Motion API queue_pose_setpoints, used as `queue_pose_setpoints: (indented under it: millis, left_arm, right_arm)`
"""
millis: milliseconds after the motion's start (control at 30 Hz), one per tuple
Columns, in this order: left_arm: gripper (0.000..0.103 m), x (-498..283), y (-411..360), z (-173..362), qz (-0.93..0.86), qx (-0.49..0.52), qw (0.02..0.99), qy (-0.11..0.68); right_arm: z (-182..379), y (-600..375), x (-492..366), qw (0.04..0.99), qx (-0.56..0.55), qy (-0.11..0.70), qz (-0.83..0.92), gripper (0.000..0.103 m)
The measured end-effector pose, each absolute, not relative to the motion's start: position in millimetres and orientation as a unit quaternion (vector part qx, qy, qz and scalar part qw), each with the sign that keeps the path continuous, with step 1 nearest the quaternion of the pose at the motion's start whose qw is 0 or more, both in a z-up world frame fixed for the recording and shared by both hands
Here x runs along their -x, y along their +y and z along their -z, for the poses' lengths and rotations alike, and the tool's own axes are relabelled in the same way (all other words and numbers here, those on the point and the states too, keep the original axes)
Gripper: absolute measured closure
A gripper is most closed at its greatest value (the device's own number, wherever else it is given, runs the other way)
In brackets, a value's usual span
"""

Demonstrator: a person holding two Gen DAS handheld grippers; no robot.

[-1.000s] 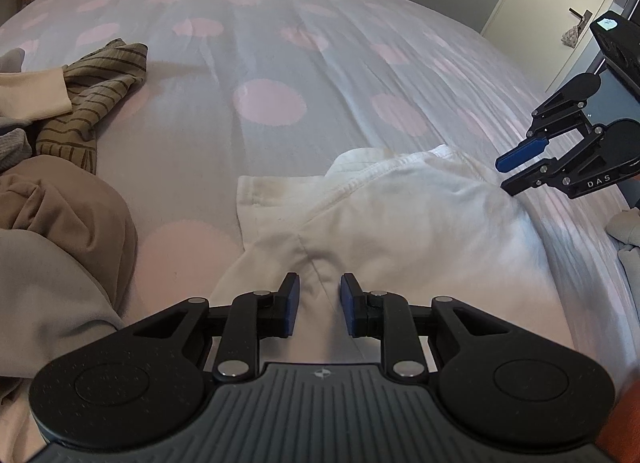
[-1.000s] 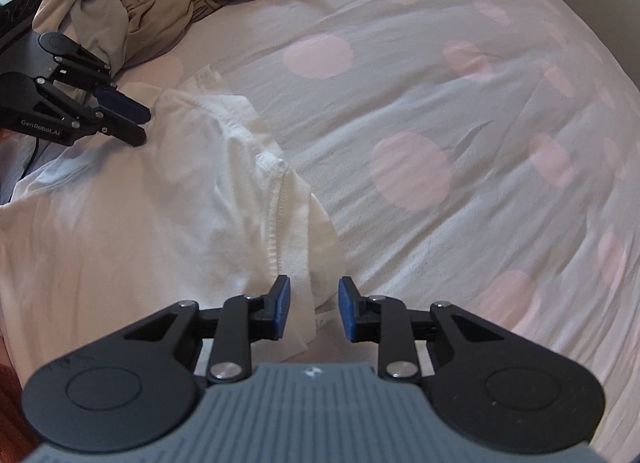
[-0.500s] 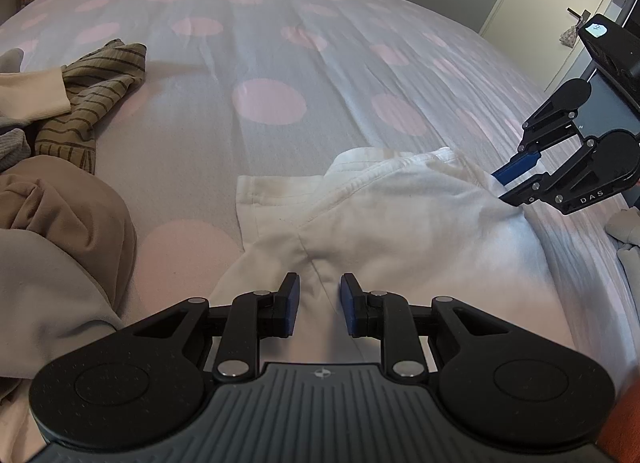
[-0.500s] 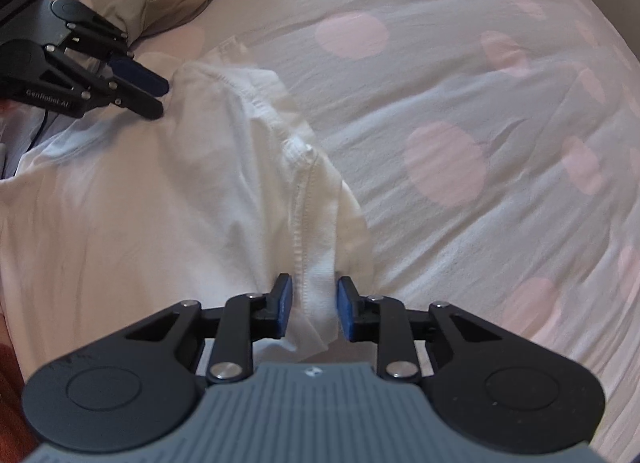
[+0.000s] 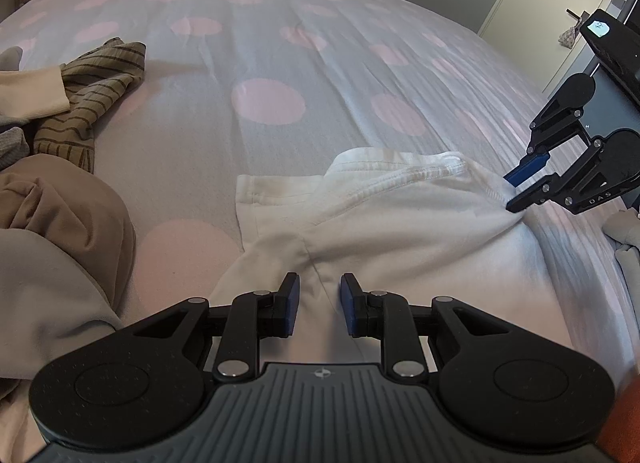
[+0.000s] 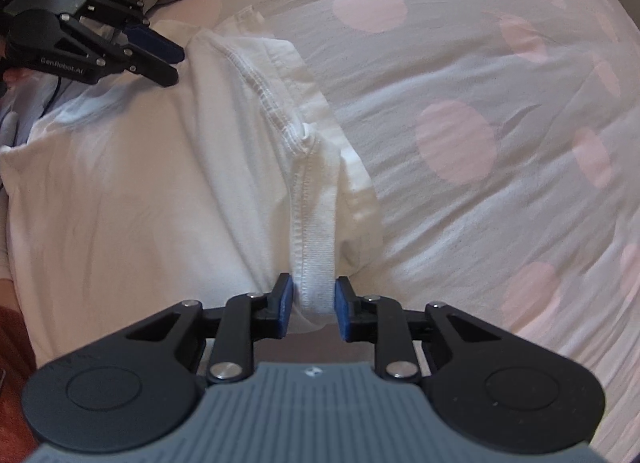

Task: Fold clothes

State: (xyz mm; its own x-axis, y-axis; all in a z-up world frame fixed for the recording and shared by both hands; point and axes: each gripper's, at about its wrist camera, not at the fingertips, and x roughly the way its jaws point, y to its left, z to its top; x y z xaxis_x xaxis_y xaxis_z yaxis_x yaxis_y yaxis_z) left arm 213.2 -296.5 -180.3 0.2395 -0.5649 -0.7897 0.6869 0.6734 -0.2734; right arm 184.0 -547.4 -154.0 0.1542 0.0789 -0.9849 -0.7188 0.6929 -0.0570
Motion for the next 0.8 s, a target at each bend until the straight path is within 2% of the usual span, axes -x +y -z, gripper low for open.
queue_pose_setpoints:
  millis: [33, 233, 267, 367, 667, 700, 800]
  left_arm:
    - [0.082, -213, -296, 180, 0.399, -0.064, 0.784, 0.471]
    - [0.082, -213, -295, 181, 0.400, -0.060, 0.784, 0.471]
    - [0.082, -213, -295, 182, 0.400, -0.060, 0.784, 0.471]
    - [0.082, -215, -293, 181, 0.401, -0.054, 0.782, 0.473]
    - [0.082, -220, -284, 175, 0.402, -0.020, 0.786, 0.470]
    - [0.082, -221, -283, 175, 0.400, -0.017, 0.786, 0.472]
    - [0.082, -221, -283, 177, 0.395, -0.019, 0.785, 0.477]
  right_arm:
    - [153, -543, -184, 0.708, 0.286, 0.582, -0.280, 0.089]
    - [143, -525, -179, 0.705, 0.418, 0.516, -0.248, 0.093]
    - [149, -523, -178, 0.695, 0.456, 0.506, -0.229, 0.103]
    - [164, -523, -178, 0.674, 0.530, 0.482, -0.182, 0.103]
    - [135, -581, -193, 0.800, 0.206, 0.551, -0.115, 0.100]
    - [136, -590, -192, 0.810, 0.158, 0.557, -0.096, 0.097]
    - [143, -629, -184, 0.828, -0.042, 0.558, -0.029, 0.077]
